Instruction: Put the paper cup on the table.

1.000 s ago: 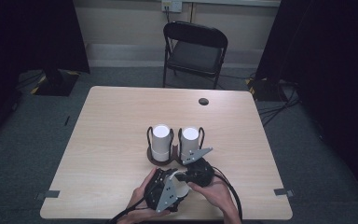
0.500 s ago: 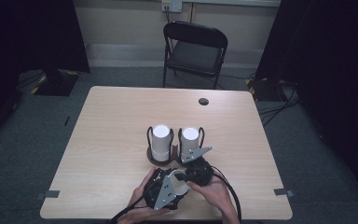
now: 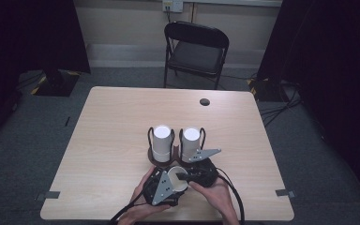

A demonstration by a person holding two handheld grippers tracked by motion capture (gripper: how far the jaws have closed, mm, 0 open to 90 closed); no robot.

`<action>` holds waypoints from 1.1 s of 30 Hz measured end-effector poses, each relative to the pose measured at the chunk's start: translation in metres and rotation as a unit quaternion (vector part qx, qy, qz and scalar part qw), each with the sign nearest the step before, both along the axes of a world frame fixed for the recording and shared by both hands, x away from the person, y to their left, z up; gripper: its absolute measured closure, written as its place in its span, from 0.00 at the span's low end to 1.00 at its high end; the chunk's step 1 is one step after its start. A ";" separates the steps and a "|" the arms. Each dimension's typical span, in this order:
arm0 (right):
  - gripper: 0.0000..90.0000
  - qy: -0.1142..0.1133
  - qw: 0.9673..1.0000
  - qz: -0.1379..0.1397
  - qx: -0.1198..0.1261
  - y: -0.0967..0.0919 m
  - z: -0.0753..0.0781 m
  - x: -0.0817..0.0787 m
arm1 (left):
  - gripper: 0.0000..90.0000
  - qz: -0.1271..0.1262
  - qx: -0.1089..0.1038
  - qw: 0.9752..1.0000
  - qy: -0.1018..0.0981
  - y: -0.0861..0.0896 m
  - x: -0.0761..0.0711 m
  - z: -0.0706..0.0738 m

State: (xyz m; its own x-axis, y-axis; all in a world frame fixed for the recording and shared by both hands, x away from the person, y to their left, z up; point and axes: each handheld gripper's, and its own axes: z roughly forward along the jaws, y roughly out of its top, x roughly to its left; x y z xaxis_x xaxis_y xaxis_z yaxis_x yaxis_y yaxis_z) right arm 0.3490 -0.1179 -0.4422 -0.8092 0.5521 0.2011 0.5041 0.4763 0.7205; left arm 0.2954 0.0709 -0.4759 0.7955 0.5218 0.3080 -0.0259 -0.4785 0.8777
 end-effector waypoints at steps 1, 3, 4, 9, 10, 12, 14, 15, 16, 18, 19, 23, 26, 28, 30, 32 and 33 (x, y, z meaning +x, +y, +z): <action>0.83 -0.001 1.000 -0.002 0.003 -0.001 0.000 0.000 | 0.26 0.001 -0.010 1.000 0.005 0.001 0.000 0.000; 0.81 -0.003 1.000 -0.005 0.009 -0.002 0.000 -0.001 | 0.26 0.003 -0.011 1.000 0.007 0.002 0.001 0.000; 0.80 -0.004 1.000 -0.007 0.012 -0.002 0.000 -0.001 | 0.26 0.005 -0.015 1.000 0.010 0.003 0.002 -0.001; 0.75 -0.016 1.000 -0.011 0.024 -0.003 0.000 -0.002 | 0.26 0.019 -0.027 0.999 0.020 0.007 0.004 -0.001; 0.75 -0.018 0.999 -0.013 0.026 -0.004 0.001 -0.003 | 0.26 0.022 -0.041 0.999 0.025 0.007 0.004 -0.002; 0.73 -0.025 0.999 -0.021 0.040 -0.007 0.001 -0.003 | 0.26 0.026 -0.050 0.998 0.031 0.010 0.005 -0.003; 0.71 -0.028 0.998 -0.025 0.048 -0.008 0.002 -0.004 | 0.26 0.030 -0.052 0.998 0.033 0.011 0.005 -0.002; 0.71 -0.032 0.998 -0.027 0.051 -0.009 0.002 -0.004 | 0.26 0.032 -0.052 0.998 0.035 0.012 0.006 -0.002; 0.70 -0.033 0.997 -0.031 0.057 -0.010 0.001 -0.004 | 0.26 0.034 -0.055 0.997 0.036 0.013 0.006 -0.002; 0.70 -0.037 0.997 -0.033 0.064 -0.011 0.002 -0.005 | 0.26 0.038 -0.058 0.997 0.038 0.014 0.007 -0.002; 0.70 -0.040 0.996 -0.032 0.067 -0.012 0.002 -0.006 | 0.26 0.039 -0.059 0.997 0.040 0.015 0.007 -0.002; 0.70 -0.052 0.994 -0.045 0.080 -0.015 0.003 -0.008 | 0.26 0.046 -0.073 0.995 0.048 0.019 0.006 -0.004; 0.69 -0.058 0.992 -0.054 0.097 -0.018 0.003 -0.009 | 0.26 0.051 -0.081 0.994 0.055 0.022 0.006 -0.004; 0.67 -0.064 0.991 -0.061 0.102 -0.020 0.002 -0.011 | 0.26 0.056 -0.086 0.993 0.056 0.025 0.006 -0.004; 0.65 -0.074 0.990 -0.067 0.098 -0.022 0.000 -0.012 | 0.26 0.059 -0.093 0.992 0.056 0.029 0.006 -0.003; 0.62 -0.081 0.988 -0.073 0.109 -0.025 -0.002 -0.014 | 0.26 0.065 -0.100 0.991 0.057 0.034 0.006 -0.002; 0.61 -0.087 0.987 -0.078 0.113 -0.026 -0.003 -0.015 | 0.26 0.067 -0.105 0.990 0.058 0.037 0.006 -0.001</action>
